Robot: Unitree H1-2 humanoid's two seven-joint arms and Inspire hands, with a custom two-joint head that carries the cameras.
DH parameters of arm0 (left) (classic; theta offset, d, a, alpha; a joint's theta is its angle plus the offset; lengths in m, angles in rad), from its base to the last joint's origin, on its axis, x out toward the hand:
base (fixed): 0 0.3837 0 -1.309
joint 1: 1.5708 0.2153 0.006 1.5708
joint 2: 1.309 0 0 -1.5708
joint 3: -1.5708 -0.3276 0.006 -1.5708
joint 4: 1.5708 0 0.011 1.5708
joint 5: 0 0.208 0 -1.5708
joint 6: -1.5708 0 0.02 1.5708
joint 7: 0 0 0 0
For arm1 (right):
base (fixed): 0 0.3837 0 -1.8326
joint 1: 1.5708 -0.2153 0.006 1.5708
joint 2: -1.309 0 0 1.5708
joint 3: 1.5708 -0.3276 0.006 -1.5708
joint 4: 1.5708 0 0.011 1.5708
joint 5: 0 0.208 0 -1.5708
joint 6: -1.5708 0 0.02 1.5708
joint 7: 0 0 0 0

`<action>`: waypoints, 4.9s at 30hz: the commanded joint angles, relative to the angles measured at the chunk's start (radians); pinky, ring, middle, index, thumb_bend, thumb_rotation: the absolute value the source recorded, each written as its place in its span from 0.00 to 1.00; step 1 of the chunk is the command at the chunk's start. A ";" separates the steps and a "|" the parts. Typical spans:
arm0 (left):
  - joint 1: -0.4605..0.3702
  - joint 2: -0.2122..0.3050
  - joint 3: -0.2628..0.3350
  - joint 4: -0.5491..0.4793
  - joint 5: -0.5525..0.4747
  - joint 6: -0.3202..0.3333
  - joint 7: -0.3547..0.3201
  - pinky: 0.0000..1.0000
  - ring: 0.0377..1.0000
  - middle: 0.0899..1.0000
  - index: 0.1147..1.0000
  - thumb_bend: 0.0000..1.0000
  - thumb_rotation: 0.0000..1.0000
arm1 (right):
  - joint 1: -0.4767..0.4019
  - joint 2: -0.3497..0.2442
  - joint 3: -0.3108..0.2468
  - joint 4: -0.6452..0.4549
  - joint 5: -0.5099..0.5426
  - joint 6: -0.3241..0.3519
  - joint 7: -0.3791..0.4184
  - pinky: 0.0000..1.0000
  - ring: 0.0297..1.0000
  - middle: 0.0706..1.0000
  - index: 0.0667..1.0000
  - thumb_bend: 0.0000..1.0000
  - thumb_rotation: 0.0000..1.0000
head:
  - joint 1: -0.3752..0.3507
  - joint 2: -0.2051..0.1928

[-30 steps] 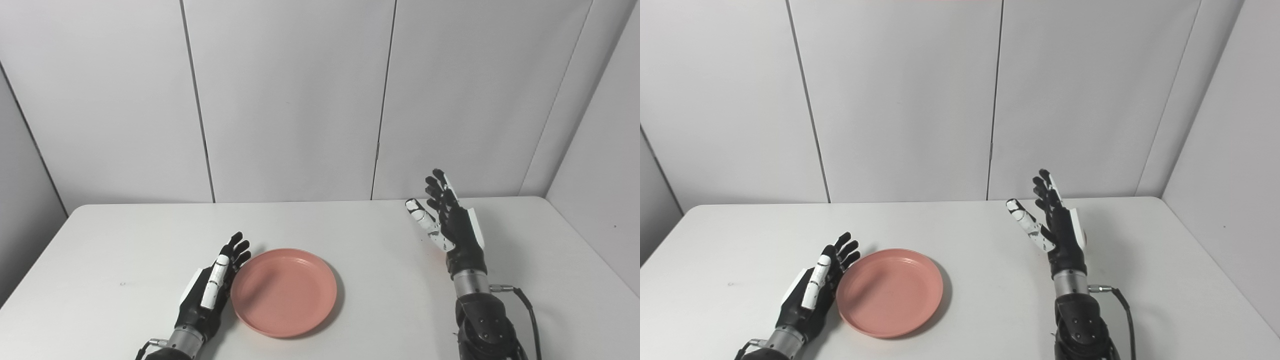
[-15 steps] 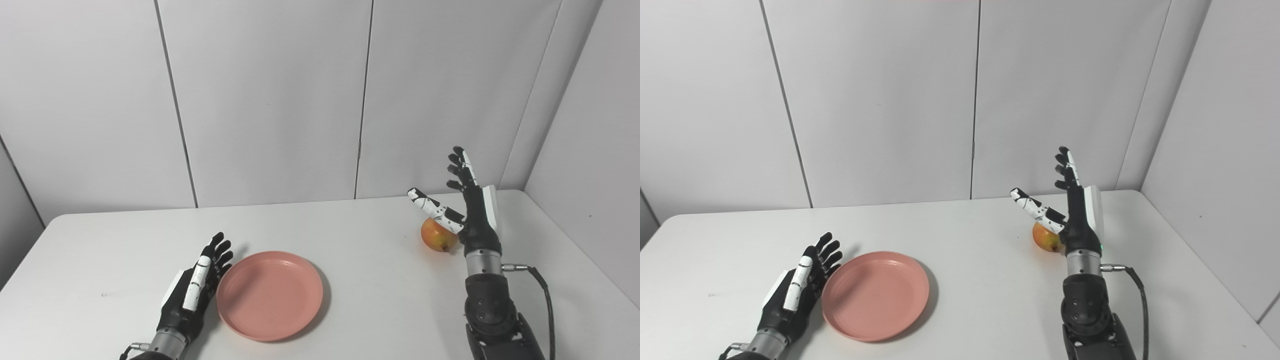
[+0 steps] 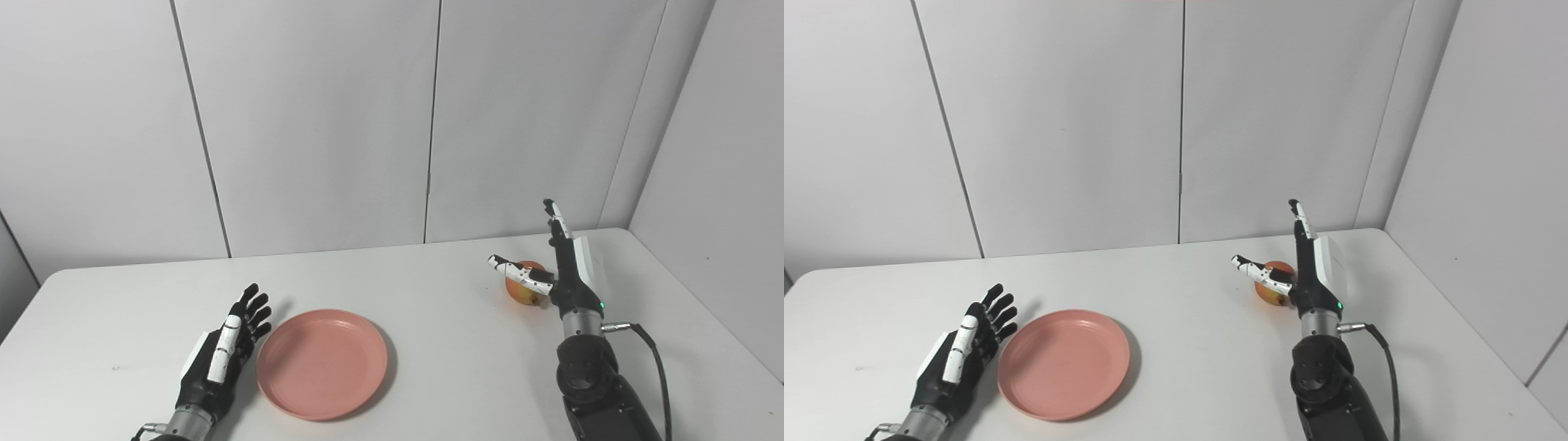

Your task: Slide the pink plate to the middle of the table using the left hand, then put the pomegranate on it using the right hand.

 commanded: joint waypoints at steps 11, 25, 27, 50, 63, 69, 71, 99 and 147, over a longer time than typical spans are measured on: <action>0.012 0.005 0.003 0.003 -0.011 -0.022 -0.010 0.94 0.96 0.97 0.98 0.60 1.00 | -0.071 -0.041 0.032 0.064 -0.030 0.060 -0.026 0.82 0.90 0.92 0.92 0.82 0.30 | 0.003 0.010; 0.012 0.004 -0.001 -0.008 -0.007 -0.007 -0.007 0.94 0.96 0.97 0.98 0.62 1.00 | -0.093 -0.046 0.079 0.218 -0.049 0.010 -0.123 0.73 0.82 0.85 0.85 0.77 0.18 | 0.010 0.022; 0.012 0.002 0.000 -0.010 -0.009 -0.004 -0.007 0.95 0.96 0.97 0.98 0.62 1.00 | -0.092 -0.047 0.083 0.235 -0.046 -0.007 -0.147 0.69 0.77 0.81 0.82 0.75 0.15 | 0.010 0.024; 0.013 0.003 -0.004 -0.023 0.003 0.002 0.000 0.93 0.96 0.96 0.97 0.62 1.00 | -0.092 -0.043 0.080 0.274 -0.020 -0.091 -0.310 0.40 0.47 0.41 0.48 0.52 0.00 | 0.012 0.033; 0.011 -0.011 -0.010 -0.020 0.017 -0.002 0.014 0.93 0.96 0.96 0.97 0.62 1.00 | -0.085 -0.045 0.078 0.255 0.007 -0.146 -0.317 0.36 0.43 0.39 0.49 0.52 0.00 | 0.044 0.027; 0.015 -0.026 -0.024 -0.034 0.039 0.010 0.038 0.94 0.96 0.96 0.97 0.62 1.00 | -0.065 -0.044 0.085 0.185 0.041 -0.201 -0.265 0.40 0.46 0.42 0.48 0.52 0.00 | 0.078 0.023; 0.016 -0.032 -0.027 -0.038 0.042 0.013 0.043 0.94 0.96 0.96 0.97 0.61 1.00 | -0.058 -0.046 0.091 0.159 0.041 -0.201 -0.244 0.42 0.47 0.43 0.48 0.52 0.00 | 0.090 0.023; 0.017 -0.111 -0.070 -0.055 0.138 0.002 0.146 0.92 0.94 0.95 0.95 0.57 1.00 | 0.060 0.001 0.169 -0.126 0.047 -0.281 -0.025 0.41 0.47 0.42 0.48 0.52 0.00 | 0.225 0.027; 0.019 -0.163 -0.119 -0.094 0.295 0.075 0.301 0.85 0.90 0.90 0.89 0.58 1.00 | 0.004 0.158 0.361 0.042 -0.116 -0.356 0.078 0.44 0.48 0.41 0.49 0.52 0.00 | 0.269 0.030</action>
